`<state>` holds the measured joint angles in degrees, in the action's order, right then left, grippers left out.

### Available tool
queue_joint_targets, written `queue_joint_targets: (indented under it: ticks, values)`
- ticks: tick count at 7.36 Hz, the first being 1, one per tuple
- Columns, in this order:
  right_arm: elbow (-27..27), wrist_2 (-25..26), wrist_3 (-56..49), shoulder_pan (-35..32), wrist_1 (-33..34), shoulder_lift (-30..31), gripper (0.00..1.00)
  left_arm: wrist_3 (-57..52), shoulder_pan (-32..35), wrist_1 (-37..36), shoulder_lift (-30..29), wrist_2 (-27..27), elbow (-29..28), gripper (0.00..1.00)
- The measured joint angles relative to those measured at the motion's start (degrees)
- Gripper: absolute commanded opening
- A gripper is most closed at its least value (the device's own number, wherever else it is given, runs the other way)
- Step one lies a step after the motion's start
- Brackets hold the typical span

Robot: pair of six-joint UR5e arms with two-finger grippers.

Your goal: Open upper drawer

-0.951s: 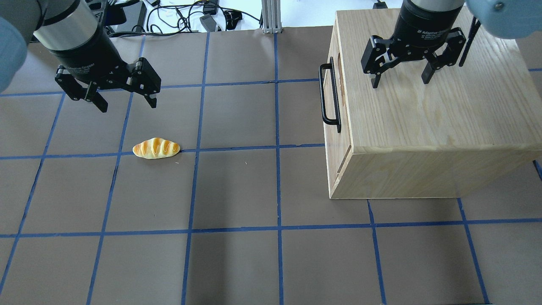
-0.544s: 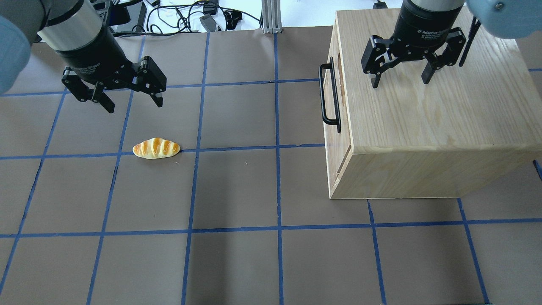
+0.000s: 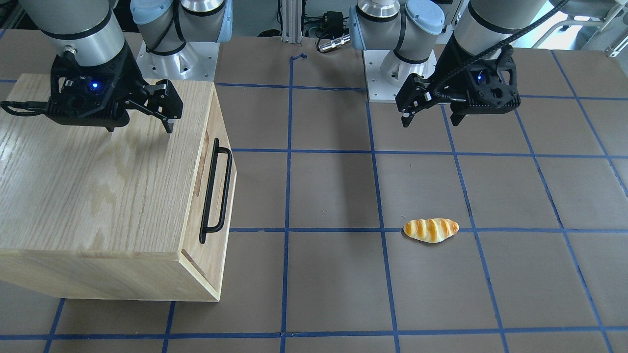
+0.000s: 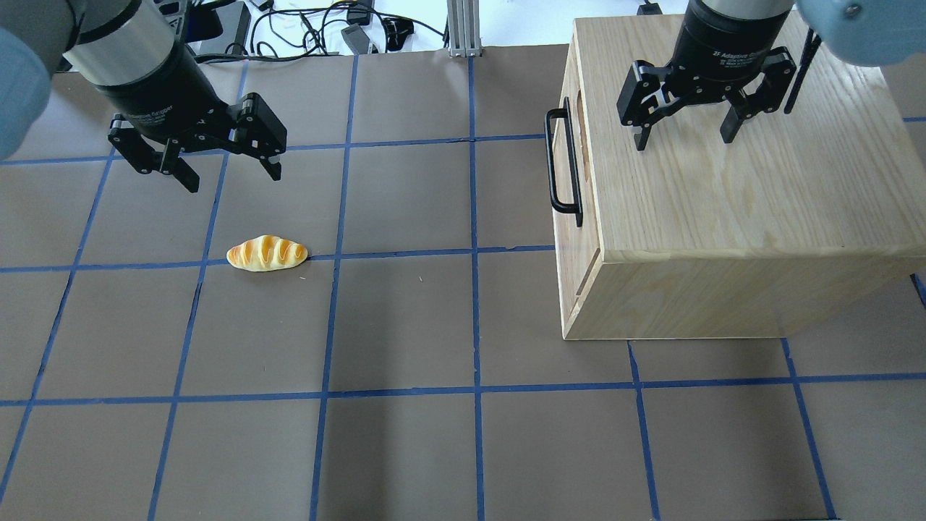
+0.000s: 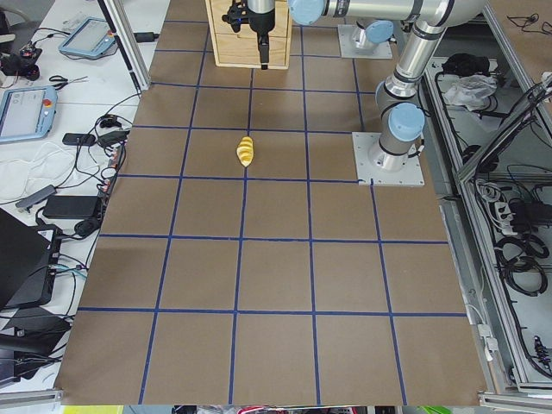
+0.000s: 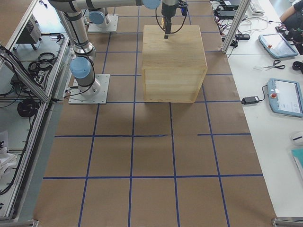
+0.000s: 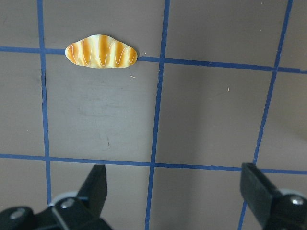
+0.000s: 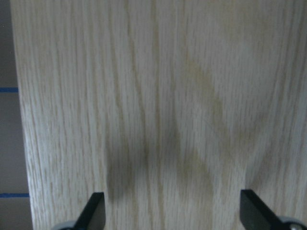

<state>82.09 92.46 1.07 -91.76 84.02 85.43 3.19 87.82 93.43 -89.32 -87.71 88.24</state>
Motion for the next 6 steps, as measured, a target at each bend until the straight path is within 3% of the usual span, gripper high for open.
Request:
queue_joint_targets:
  ticks: [6]
  values:
    - [0.0, 0.0, 0.0, 0.0, 0.0, 0.0, 1.0, 0.2, -0.6, -3.6, -1.9, 0.2, -0.4, 1.0]
